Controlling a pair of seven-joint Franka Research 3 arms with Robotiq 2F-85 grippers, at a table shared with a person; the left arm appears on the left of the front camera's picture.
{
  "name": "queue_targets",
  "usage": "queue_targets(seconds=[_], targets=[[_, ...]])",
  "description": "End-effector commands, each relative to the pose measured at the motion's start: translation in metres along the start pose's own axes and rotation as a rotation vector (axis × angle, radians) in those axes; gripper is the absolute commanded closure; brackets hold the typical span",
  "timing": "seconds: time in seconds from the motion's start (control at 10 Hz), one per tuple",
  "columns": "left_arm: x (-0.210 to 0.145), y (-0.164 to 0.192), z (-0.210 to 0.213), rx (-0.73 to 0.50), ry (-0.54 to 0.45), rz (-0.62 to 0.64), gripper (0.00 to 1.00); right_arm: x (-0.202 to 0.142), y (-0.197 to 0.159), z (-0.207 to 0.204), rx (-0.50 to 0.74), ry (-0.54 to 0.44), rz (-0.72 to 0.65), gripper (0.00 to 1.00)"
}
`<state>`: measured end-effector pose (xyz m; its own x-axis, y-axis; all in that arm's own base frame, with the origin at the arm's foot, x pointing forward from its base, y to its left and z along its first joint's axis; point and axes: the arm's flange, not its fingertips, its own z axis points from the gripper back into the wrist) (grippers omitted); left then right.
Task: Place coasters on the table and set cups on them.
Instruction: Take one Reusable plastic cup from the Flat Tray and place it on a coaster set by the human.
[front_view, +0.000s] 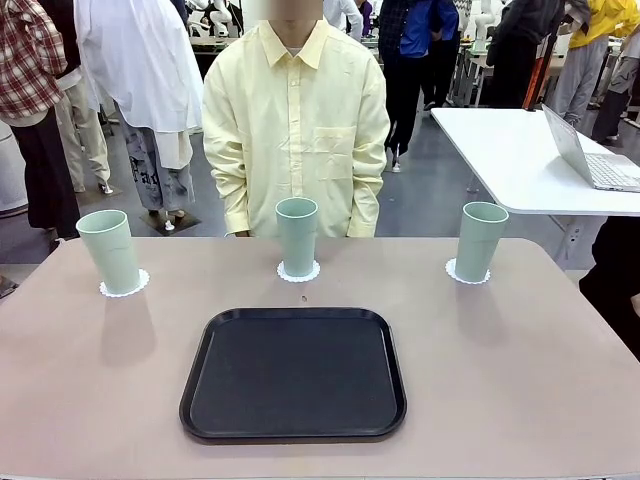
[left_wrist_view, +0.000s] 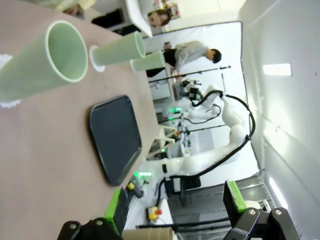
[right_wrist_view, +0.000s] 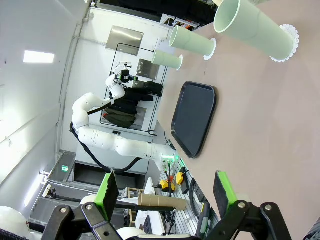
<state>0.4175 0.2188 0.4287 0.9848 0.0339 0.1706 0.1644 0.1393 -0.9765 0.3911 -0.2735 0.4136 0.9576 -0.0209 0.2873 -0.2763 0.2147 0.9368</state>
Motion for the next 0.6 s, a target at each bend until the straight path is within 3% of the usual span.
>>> queue_targets(seconds=[0.0, 0.5], targets=[[-0.0001, -0.0024, 0.0010, 0.002, -0.003, 0.010, 0.00, -0.0001, 0.0006, 0.0004, -0.002, -0.001, -0.004, 0.00], [-0.0001, -0.0024, 0.0010, 0.002, -0.003, 0.010, 0.00, -0.0001, 0.0006, 0.0004, -0.002, -0.001, -0.004, 0.00]])
